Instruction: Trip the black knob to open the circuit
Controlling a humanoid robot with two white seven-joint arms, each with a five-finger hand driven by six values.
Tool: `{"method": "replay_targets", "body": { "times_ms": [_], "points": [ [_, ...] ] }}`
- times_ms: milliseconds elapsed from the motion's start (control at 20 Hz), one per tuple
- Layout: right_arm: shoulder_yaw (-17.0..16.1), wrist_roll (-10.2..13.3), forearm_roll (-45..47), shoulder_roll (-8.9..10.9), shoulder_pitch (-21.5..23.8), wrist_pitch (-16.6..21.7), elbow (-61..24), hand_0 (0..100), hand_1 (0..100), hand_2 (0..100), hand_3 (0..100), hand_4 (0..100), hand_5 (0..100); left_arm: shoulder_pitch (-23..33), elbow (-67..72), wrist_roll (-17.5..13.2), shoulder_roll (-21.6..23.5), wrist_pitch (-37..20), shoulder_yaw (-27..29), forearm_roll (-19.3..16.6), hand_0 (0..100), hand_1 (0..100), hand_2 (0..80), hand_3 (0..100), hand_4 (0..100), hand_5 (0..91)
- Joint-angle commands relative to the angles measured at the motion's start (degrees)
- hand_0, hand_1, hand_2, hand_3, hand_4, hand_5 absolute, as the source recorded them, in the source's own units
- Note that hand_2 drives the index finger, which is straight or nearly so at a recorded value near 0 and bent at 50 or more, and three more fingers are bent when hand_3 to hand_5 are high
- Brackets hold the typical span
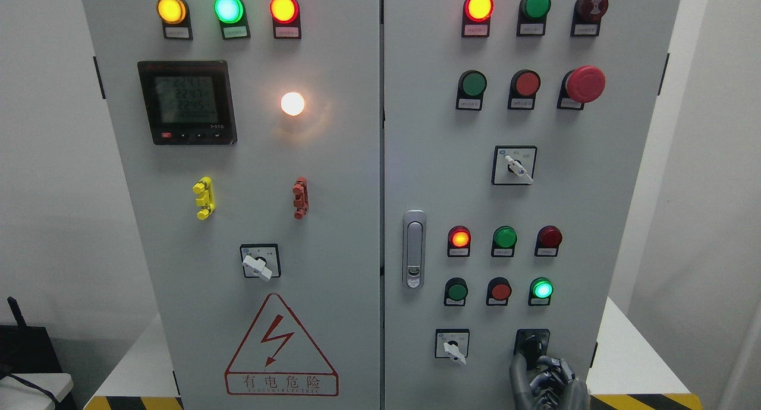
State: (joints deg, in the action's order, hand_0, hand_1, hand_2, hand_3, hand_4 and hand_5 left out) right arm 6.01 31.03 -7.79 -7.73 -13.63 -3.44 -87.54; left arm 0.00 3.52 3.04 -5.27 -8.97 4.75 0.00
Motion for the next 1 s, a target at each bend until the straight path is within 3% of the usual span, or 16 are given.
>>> {"method": "replay_targets", "body": {
  "times_ms": [0, 952],
  "points": [
    [-0.12, 0.09, -0.21, 0.00, 0.18, 0.01, 0.00, 36, 69, 63, 92, 93, 93, -0.44, 0.00, 0.03, 0.00, 0.00, 0.00, -1.93, 12, 39, 0.0, 0, 0, 0.0],
    [-0.65, 0.09, -2.23, 0.09, 0.18, 0.19, 0.00, 35, 69, 62, 91, 92, 93, -0.44, 0.00, 0.03, 0.00, 0.00, 0.00, -1.84, 12, 39, 0.0, 0, 0, 0.0]
  ]
}}
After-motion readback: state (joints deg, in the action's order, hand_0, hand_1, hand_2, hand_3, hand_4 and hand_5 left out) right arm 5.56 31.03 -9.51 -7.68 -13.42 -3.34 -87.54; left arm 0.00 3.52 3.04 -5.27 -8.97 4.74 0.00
